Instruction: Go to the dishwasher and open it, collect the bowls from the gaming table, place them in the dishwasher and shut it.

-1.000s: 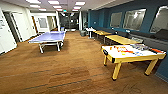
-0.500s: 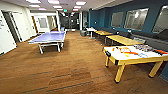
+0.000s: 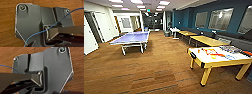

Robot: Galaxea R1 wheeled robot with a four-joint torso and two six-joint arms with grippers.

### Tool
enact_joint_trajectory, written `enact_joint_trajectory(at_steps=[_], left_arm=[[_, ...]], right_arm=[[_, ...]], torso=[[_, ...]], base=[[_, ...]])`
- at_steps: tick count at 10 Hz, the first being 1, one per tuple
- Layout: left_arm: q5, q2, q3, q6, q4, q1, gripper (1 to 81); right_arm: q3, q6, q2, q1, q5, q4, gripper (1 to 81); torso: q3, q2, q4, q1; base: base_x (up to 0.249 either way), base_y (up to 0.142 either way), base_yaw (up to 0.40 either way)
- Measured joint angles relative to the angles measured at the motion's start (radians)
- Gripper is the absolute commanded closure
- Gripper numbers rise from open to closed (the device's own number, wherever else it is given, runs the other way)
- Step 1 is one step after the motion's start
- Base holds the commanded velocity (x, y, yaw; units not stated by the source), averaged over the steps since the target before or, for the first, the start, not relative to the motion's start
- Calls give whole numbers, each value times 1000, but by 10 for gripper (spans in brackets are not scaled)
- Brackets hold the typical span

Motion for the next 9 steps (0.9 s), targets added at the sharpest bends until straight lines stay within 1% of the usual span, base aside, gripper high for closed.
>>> enact_joint_trajectory(at_steps=[9], left_arm=[[-1, 3, 0, 0, 0, -1, 10]], right_arm=[[0, 0, 0, 0, 2, 0, 10]], torso=[[0, 0, 0, 1]], base=[[185, 0, 0]])
